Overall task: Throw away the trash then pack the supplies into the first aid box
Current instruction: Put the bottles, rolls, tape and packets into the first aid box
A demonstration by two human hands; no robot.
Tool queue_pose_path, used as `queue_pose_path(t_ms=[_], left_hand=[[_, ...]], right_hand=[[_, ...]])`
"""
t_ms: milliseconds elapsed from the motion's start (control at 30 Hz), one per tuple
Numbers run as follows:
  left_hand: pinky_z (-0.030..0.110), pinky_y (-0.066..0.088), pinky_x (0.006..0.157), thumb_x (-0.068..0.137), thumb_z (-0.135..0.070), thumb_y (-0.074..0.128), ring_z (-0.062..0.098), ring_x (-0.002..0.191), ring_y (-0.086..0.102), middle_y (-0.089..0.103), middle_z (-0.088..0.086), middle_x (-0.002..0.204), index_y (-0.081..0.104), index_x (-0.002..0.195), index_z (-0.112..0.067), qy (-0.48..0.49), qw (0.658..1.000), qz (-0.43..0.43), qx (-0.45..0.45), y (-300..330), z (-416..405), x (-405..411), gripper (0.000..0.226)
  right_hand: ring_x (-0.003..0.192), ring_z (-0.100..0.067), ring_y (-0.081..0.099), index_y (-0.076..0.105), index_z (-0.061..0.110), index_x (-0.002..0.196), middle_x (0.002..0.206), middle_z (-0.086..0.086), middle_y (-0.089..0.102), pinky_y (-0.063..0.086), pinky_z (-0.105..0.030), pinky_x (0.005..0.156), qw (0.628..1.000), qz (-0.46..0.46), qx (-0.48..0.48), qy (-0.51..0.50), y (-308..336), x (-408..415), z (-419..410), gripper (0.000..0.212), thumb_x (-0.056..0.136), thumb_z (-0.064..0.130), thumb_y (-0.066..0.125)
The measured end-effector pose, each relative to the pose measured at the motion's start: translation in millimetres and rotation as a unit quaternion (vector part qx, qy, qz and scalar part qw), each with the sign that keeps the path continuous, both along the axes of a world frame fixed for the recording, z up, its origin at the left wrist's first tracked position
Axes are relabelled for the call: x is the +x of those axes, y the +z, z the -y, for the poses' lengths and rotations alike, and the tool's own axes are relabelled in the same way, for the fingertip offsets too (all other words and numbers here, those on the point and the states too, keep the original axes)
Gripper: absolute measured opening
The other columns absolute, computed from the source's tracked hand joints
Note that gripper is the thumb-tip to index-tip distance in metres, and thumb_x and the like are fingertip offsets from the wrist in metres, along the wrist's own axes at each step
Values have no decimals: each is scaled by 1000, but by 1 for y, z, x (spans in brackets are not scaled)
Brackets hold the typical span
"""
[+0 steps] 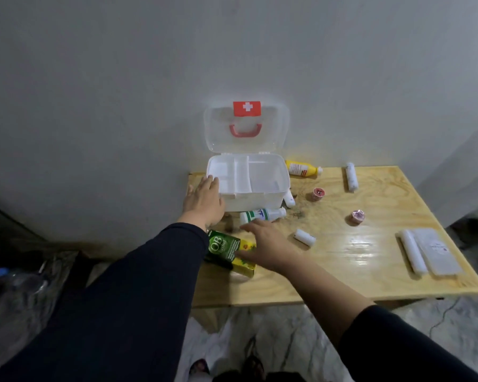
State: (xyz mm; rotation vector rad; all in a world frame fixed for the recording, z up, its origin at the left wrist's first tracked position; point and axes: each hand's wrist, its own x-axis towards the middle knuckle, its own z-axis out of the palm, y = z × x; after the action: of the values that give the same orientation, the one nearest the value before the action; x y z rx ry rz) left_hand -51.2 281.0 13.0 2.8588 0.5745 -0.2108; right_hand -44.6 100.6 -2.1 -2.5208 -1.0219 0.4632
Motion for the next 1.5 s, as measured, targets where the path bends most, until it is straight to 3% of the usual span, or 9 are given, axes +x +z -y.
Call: queue_pose_path(t_ms=[100, 233, 533, 800, 933, 1100, 1200, 1367, 1500], left_hand=[[42, 7, 122, 103, -26, 31, 21, 152, 5, 0, 4, 165, 9, 156, -8, 5, 1000, -11, -6, -5, -1, -4, 60], [39, 8, 123, 104, -27, 30, 23, 152, 9, 3, 6, 165, 12, 156, -6, 3, 1000, 1, -8, -4, -1, -3, 59], [37, 11, 124, 105, -29, 26, 21, 151, 15, 10, 6, 164, 18, 155, -6, 5, 1000, 19, -20, 0, -1, -4, 56], [37, 17, 120, 105, -36, 31, 25, 151, 11, 7, 5, 165, 15, 156, -9, 17, 999, 32, -13, 7, 1, 18, 59], [34, 14, 121, 104, -42, 31, 21, 151, 11, 6, 3, 165, 17, 156, -11, -24, 999, 38, -14, 5, 1, 37, 62], [33, 12, 121, 102, -48, 31, 21, 151, 15, 11, 5, 164, 25, 153, -12, -54, 998, 20, -13, -6, -3, 44, 62], [34, 12, 121, 102, -48, 31, 21, 151, 15, 11, 5, 164, 23, 154, -12, -60, 998, 18, -9, -5, -6, 42, 64], [32, 8, 121, 103, -47, 28, 19, 151, 11, 9, 5, 165, 14, 156, -11, -65, 998, 7, 2, -9, -9, 38, 66], [32, 8, 122, 103, -46, 28, 19, 151, 11, 9, 6, 165, 13, 156, -10, -68, 998, 5, 8, -10, -9, 37, 66]], right_hand=[[125, -23, 46, 43, 18, 139, 134, -4, 51, 40, -34, 103, 999, -15, -39, 11, -19, -12, 1, 77, 74, 45, 74], [122, -24, 48, 43, 17, 139, 130, -6, 53, 41, -33, 101, 999, -21, -21, 13, -20, -11, 3, 71, 76, 34, 72], [124, -27, 47, 45, 15, 138, 133, -6, 54, 40, -37, 105, 994, 102, 0, -23, 52, 58, 45, 73, 73, 34, 72], [111, -32, 47, 45, 16, 137, 126, -7, 57, 43, -40, 95, 979, 151, -105, -84, 75, 127, 34, 67, 81, 50, 61], [110, -30, 45, 53, 11, 124, 117, -11, 58, 43, -38, 92, 972, 167, -149, -69, 72, 149, 3, 54, 82, 43, 62], [117, -31, 43, 53, 3, 122, 121, -16, 51, 44, -37, 94, 975, 155, -145, -69, 58, 164, -35, 40, 86, 19, 62], [116, -31, 43, 55, 5, 122, 123, -17, 47, 42, -36, 96, 975, 158, -143, -66, 47, 162, -52, 37, 86, 14, 59], [120, -32, 44, 48, 18, 134, 130, -14, 45, 37, -38, 106, 982, 101, -141, -74, 19, 157, -70, 57, 80, 26, 67], [121, -30, 50, 47, 14, 135, 135, -10, 46, 43, -36, 100, 989, 29, -55, -134, 4, 154, -78, 61, 78, 8, 69]])
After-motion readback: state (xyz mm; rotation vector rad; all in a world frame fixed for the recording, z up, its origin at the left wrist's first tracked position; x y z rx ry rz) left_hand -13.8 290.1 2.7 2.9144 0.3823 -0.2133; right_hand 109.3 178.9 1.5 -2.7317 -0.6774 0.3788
